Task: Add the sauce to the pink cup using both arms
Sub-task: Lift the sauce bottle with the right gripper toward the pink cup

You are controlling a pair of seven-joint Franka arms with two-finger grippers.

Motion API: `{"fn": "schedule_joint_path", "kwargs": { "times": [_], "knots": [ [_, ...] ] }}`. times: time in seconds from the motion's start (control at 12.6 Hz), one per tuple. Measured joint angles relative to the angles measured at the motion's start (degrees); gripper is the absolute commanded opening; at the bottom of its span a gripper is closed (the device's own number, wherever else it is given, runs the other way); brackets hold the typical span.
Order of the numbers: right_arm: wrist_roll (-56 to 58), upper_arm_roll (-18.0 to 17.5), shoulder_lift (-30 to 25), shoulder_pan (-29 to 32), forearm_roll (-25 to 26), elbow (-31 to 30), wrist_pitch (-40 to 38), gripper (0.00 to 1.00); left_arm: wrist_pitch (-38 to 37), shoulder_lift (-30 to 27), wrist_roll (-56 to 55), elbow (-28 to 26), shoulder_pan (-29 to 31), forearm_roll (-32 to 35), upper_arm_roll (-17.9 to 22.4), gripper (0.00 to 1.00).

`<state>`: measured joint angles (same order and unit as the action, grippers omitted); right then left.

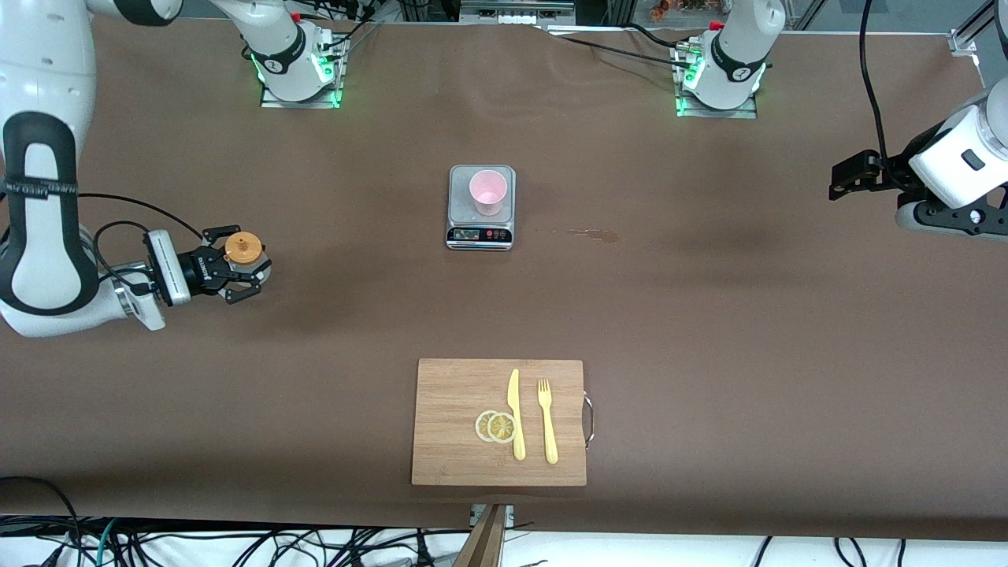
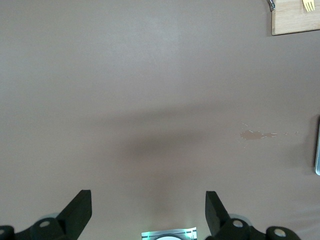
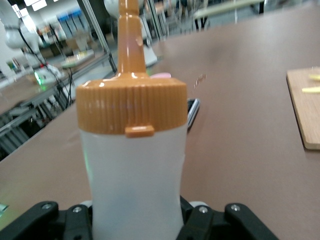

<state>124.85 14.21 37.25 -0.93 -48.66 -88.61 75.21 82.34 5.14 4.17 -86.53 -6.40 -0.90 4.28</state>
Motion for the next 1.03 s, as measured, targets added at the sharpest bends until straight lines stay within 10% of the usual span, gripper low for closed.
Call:
{"fn": "schedule_joint_path", "kwargs": {
  "times": [1.03],
  "knots": [
    [-34.4,-0.1,-13.8,-22.2,16.1,-8.4,18.8,0.00,0.0,0.2,0.0,0.1,0.0,0.0,-0.1,1.00]
  ]
}}
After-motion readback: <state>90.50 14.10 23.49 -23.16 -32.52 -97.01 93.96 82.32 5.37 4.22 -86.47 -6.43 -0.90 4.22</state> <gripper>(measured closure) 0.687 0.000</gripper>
